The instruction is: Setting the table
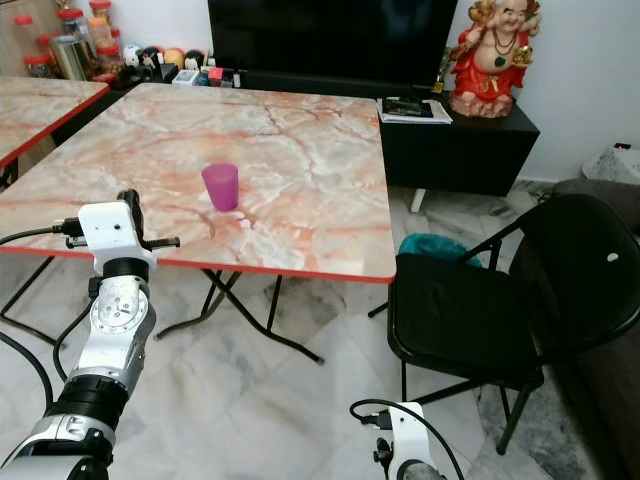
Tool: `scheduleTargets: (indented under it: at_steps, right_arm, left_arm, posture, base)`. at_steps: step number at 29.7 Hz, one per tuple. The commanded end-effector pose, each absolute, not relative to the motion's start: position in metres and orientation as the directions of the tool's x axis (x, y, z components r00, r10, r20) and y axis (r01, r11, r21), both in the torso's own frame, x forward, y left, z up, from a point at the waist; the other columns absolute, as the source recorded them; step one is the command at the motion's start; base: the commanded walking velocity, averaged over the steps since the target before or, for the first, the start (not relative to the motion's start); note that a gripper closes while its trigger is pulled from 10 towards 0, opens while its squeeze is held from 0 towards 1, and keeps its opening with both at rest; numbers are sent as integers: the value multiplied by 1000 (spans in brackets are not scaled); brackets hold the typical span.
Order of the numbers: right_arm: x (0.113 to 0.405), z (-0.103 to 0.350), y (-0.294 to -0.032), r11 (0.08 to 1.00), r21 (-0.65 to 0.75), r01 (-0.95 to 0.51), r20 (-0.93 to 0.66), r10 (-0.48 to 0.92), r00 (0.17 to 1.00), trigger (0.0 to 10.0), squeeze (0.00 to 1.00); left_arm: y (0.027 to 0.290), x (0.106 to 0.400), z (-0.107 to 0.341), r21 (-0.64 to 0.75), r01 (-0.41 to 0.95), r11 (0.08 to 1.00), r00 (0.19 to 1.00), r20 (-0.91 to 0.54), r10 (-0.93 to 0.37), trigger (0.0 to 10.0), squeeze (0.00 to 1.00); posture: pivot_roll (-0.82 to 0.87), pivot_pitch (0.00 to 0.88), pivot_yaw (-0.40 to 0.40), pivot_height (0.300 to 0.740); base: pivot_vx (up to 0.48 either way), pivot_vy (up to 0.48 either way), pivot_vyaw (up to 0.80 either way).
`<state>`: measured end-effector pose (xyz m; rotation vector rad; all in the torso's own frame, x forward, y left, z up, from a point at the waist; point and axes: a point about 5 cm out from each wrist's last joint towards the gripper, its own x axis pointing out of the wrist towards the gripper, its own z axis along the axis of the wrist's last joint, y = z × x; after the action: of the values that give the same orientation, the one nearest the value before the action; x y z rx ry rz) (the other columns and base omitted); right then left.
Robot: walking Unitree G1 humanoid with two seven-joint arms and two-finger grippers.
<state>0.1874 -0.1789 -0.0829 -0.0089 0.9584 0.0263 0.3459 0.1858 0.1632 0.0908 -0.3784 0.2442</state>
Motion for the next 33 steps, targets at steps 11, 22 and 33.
scheduleTargets:
  at_steps: [11,22,33]
  right_arm:
    - [189,-82,-180,1000,5,-17,-812,14,584,10000,0]
    - [190,-82,-180,1000,7,-1,-810,6,587,10000,0]
    - [189,-82,-180,1000,11,5,-811,6,584,10000,0]
  left_arm:
    - [171,351,165,-2,-145,989,934,330,137,10000,0]
    - [175,354,171,-39,-13,999,951,309,24,10000,0]
    - [193,353,175,20,-4,1000,953,302,-2,10000,0]
  posture:
    - [-72,0,-55,740]
    - [-67,0,-55,740]
    - [-59,0,-54,740]
  base:
    - [121,0,0]
    - [73,0,0]
    - [166,0,0]
